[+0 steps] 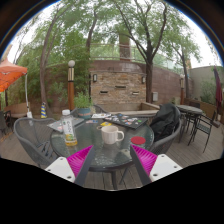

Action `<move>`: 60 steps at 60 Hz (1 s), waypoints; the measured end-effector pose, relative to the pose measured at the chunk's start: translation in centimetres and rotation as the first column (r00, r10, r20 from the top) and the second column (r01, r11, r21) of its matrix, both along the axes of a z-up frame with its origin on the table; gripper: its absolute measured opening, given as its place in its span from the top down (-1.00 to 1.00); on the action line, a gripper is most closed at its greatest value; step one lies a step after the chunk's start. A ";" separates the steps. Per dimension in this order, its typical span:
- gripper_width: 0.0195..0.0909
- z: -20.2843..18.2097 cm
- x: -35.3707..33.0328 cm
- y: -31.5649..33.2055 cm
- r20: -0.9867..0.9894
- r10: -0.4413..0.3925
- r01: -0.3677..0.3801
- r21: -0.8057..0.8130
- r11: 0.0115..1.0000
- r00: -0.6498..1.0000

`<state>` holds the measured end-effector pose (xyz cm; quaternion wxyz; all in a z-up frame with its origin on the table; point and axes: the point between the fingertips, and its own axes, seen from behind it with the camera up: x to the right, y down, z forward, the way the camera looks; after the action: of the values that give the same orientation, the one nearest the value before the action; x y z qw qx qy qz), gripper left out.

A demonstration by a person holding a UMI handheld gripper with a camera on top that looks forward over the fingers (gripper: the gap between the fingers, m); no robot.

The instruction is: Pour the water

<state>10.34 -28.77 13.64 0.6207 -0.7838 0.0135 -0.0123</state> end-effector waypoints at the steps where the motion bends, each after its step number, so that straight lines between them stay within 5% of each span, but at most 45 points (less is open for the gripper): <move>1: -0.71 0.1 0.1 0.0 0.006 0.002 -0.002 -0.001 1.000 1.000; 12: -0.72 -0.2 0.2 0.0 0.079 0.004 -0.004 0.000 1.000 0.997; 25: -0.72 -0.4 -4.3 1.3 0.066 0.091 -0.092 0.002 0.996 0.994; 33: -0.73 -1.3 -9.2 5.2 0.066 0.162 -0.164 0.030 0.986 0.985; 60: -0.71 -5.8 -21.6 19.9 0.015 0.219 -0.219 0.027 0.975 0.976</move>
<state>-11.30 -8.91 7.82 0.6293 -0.7716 -0.0766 0.0518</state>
